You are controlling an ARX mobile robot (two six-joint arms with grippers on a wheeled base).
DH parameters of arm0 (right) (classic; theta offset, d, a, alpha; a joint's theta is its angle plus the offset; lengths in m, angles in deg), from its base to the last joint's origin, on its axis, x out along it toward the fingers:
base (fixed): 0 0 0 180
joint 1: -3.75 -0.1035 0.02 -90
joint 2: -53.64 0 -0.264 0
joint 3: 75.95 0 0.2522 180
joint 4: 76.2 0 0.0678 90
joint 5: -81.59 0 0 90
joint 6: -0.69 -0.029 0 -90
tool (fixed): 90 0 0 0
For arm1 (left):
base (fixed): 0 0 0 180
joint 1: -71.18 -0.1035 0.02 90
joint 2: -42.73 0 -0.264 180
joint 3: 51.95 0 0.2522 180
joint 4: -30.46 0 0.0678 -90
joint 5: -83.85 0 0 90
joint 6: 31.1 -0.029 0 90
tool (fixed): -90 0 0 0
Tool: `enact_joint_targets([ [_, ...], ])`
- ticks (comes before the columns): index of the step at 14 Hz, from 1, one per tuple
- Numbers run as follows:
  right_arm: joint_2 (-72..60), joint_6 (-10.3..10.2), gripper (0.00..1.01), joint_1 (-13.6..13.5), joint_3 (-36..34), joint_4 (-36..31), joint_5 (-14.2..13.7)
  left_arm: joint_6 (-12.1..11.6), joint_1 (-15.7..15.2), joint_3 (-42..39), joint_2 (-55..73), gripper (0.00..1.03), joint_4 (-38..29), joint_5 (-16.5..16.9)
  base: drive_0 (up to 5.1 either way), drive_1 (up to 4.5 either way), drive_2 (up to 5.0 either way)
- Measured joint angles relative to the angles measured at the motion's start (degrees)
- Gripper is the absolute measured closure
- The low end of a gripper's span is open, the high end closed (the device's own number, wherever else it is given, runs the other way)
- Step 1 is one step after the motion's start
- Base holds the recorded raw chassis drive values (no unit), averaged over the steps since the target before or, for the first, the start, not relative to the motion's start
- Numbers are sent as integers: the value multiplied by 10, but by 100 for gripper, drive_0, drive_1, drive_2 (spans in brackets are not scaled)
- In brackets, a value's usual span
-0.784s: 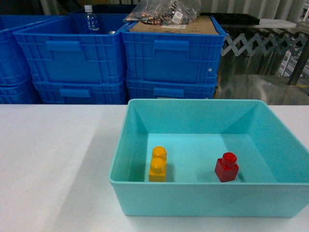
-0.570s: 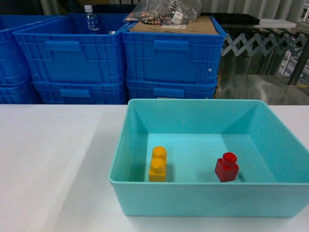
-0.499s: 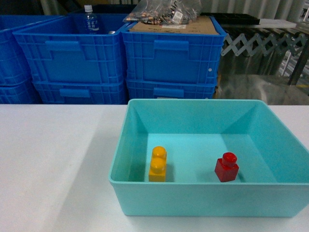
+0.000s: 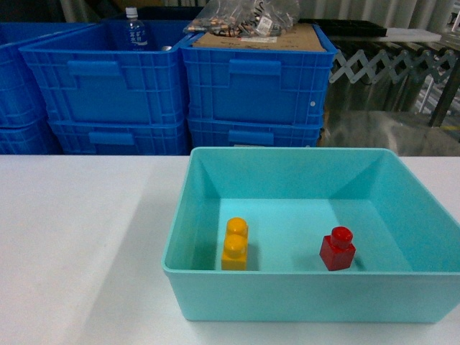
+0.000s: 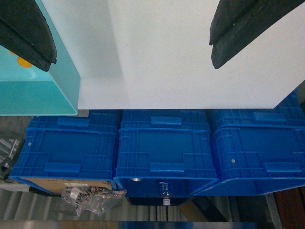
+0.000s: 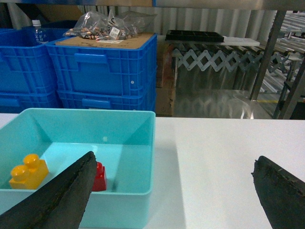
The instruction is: Pick red block from blue box to shelf
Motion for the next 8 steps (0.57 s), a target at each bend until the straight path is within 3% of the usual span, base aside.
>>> enact_joint_targets([
  [8,-1,4,3,2,0,6,7,0,0,0,0,5,0,0,0,0,0],
])
